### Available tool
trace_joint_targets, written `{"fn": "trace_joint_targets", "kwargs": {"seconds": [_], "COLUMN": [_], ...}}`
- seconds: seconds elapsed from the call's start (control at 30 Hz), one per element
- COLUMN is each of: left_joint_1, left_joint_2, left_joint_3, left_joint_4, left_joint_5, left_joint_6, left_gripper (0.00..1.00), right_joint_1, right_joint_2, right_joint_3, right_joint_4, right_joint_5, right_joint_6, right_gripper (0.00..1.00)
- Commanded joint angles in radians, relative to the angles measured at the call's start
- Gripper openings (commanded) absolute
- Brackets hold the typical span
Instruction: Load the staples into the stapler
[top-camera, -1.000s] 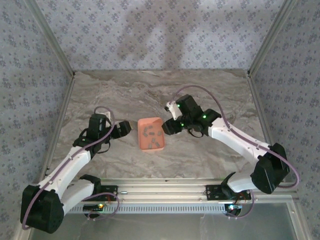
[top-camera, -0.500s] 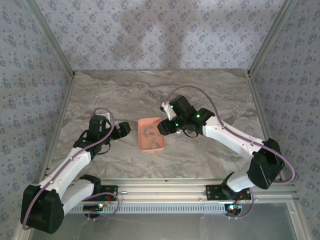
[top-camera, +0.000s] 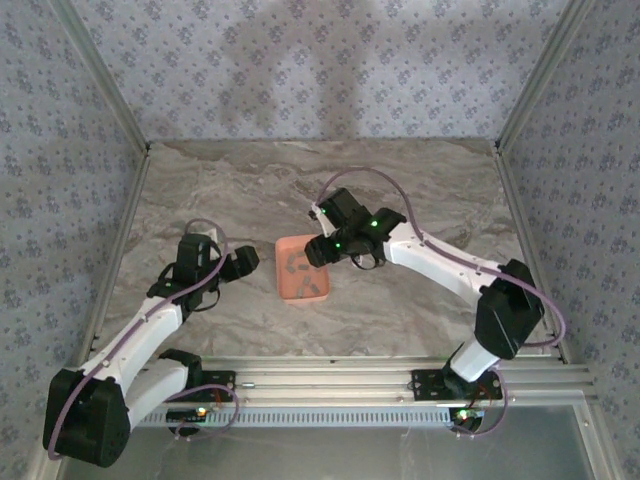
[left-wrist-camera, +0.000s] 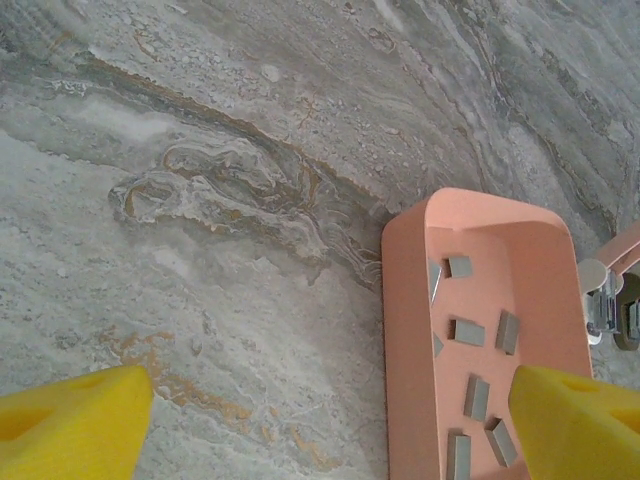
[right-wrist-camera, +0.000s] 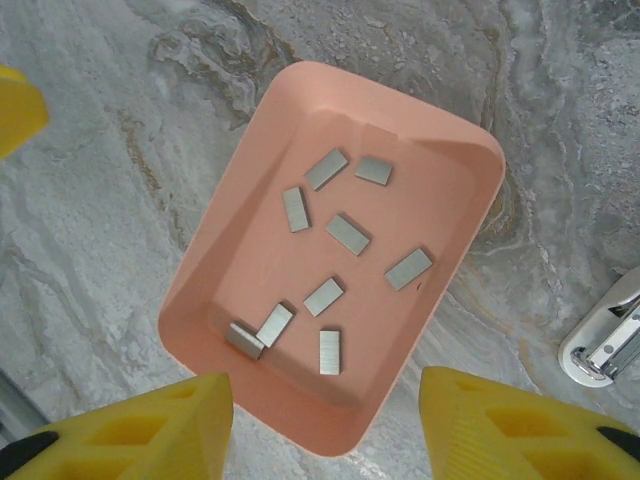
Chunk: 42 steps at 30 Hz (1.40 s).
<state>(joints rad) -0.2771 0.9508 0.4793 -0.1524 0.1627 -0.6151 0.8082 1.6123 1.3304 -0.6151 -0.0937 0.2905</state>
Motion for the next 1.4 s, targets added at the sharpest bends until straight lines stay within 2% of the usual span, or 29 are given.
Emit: {"fn": "trace_joint_targets", "kwargs": {"seconds": [0.0, 0.33, 0.63, 0.83, 1.37], "left_joint_1": [0.012, 0.028, 0.065, 0.080, 0.085], "left_joint_2": [0.000, 0.007, -0.001, -0.016, -0.023], "left_joint_3": [-0.015, -0.023, -0.036, -0.042, -0.040], "left_joint_4": [0.032, 0.035, 0.031, 0.021, 0.008], "left_joint_5": [-0.010, -0.008, 0.016, 0.019, 0.019], "left_joint_6": [-0.008, -0.002, 0.003, 0.003, -0.003], "left_gripper": [0.92, 0.92, 0.92, 0.92, 0.91], "right_joint_1": [0.010, 0.043, 0.083, 0.073, 0.048], "right_joint_2": [0.060, 0.265, 0.402, 0.460, 0.544], "right_joint_3": [0.068, 0.258, 0.348, 0.368, 0.412], "right_joint_4": [-0.062, -0.204, -0.309, -0.300, -0.236], "right_joint_5": [0.023, 0.031, 0.022, 0.066, 0.070], "right_joint_6": [0.041, 0.024, -0.375, -0.545, -0.585], "right_gripper": [0.53, 0.47, 0.46, 0.47, 0.48]}}
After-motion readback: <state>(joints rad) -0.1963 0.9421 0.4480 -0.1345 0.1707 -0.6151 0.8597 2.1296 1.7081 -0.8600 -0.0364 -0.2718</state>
